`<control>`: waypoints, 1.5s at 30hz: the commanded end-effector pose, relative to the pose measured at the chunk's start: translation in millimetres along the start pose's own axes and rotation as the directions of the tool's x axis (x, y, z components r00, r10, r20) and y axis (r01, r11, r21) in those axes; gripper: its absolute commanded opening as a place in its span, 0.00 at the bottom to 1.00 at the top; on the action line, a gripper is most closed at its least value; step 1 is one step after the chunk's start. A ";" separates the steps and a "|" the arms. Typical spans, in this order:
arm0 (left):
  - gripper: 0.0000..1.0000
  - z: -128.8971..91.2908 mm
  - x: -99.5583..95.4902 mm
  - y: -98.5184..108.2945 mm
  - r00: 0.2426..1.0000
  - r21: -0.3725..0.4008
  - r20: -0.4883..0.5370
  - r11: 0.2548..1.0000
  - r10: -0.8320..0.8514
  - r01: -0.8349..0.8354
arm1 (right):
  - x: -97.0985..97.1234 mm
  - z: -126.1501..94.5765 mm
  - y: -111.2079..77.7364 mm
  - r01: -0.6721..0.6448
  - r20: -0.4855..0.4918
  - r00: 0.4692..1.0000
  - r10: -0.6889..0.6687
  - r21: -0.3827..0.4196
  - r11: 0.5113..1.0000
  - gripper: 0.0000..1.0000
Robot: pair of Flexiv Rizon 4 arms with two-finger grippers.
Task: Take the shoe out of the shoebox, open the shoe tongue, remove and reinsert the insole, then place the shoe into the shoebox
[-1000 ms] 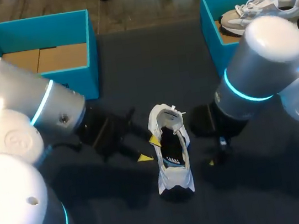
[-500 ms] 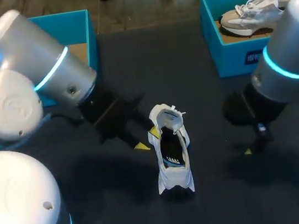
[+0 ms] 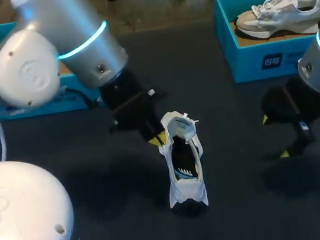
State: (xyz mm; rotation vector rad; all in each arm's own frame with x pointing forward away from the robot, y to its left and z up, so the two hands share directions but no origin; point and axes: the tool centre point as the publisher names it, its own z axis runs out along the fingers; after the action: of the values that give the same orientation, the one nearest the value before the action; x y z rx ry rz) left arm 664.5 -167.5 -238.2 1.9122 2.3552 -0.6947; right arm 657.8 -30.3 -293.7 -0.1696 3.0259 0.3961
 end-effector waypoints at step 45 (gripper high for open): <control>0.00 67.5 -14.1 5.9 0.560 0.241 -0.634 0.824 0.533 -0.512 | 2.1 -0.7 0.0 0.000 0.003 1.000 0.000 0.001 1.000 1.00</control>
State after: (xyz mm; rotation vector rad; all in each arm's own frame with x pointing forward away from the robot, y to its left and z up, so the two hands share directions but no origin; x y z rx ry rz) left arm 652.2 -198.6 -292.8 3.0464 1.7673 0.0115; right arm 657.0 -31.1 -292.8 -0.1717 3.0248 0.3996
